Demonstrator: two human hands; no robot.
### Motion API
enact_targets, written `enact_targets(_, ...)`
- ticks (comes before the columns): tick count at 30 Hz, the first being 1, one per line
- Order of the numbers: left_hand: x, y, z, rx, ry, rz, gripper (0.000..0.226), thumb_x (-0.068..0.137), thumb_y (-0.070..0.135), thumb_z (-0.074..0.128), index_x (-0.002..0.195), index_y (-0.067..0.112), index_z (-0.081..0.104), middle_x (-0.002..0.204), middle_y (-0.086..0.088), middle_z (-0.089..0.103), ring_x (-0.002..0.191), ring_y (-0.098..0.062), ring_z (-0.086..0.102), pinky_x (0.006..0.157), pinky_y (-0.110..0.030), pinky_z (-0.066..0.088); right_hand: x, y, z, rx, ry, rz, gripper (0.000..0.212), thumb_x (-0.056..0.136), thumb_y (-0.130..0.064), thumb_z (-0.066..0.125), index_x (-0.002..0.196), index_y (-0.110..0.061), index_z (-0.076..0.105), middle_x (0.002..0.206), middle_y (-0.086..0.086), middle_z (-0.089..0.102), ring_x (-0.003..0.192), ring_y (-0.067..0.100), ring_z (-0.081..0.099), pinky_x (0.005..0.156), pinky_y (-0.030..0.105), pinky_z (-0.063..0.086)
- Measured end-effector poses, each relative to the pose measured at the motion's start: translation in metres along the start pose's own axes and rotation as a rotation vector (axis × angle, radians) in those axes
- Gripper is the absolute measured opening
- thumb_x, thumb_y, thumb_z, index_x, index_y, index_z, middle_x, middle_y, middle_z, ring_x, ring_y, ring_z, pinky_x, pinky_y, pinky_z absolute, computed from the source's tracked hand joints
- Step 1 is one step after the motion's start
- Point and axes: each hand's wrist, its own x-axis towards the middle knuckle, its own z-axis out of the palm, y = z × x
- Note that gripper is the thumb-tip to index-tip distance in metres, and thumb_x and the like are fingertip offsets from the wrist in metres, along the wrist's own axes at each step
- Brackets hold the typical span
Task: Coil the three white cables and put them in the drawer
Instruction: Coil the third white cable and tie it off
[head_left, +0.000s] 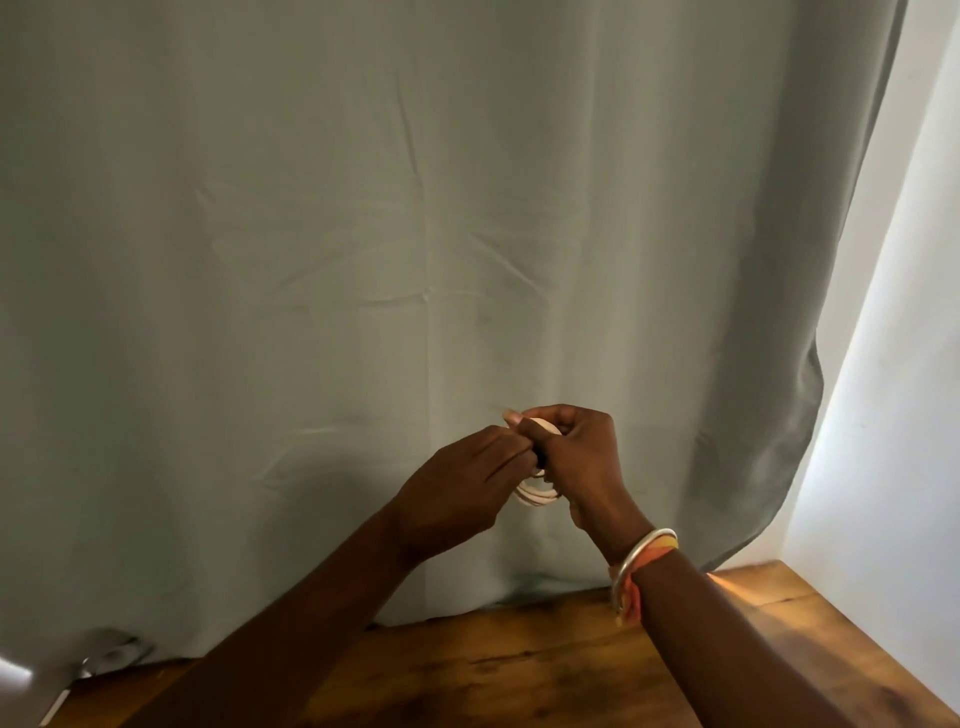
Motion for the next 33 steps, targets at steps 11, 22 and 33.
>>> enact_targets(11, -0.022, 0.009, 0.001, 0.003, -0.045, 0.004, 0.026, 0.095, 0.020, 0.058, 0.118, 0.007, 0.056, 0.106, -0.010, 0.069, 0.102, -0.021, 0.058, 0.086, -0.031, 0.053, -0.006, 0.000, -0.001, 0.239, -0.082, 0.165, 0.025, 0.075, -0.020, 0.085, 0.090, -0.003, 0.076, 0.061, 0.011, 0.065, 0.047, 0.014, 0.055, 0.048, 0.024, 0.048)
enact_targets(22, -0.026, 0.014, -0.002, -0.183, -0.078, -0.257, 0.044, 0.087, 0.039, 0.068, 0.119, 0.015, 0.051, 0.117, -0.005, 0.062, 0.109, -0.016, 0.056, 0.089, -0.021, 0.049, -0.002, -0.003, -0.011, 0.550, -0.258, 0.505, 0.013, 0.091, -0.011, 0.066, 0.097, 0.000, 0.069, 0.069, 0.011, 0.068, 0.056, 0.017, 0.064, 0.058, 0.027, 0.058)
enact_targets(33, -0.040, 0.075, 0.004, -1.623, 0.259, -1.607, 0.038, 0.076, 0.025, 0.068, 0.112, 0.011, 0.066, 0.100, -0.009, 0.075, 0.088, -0.022, 0.072, 0.069, -0.031, 0.058, -0.035, 0.055, -0.043, 0.129, -0.372, 0.331, 0.024, 0.095, -0.028, 0.061, 0.113, -0.016, 0.072, 0.104, 0.011, 0.075, 0.092, 0.025, 0.071, 0.074, 0.032, 0.057)
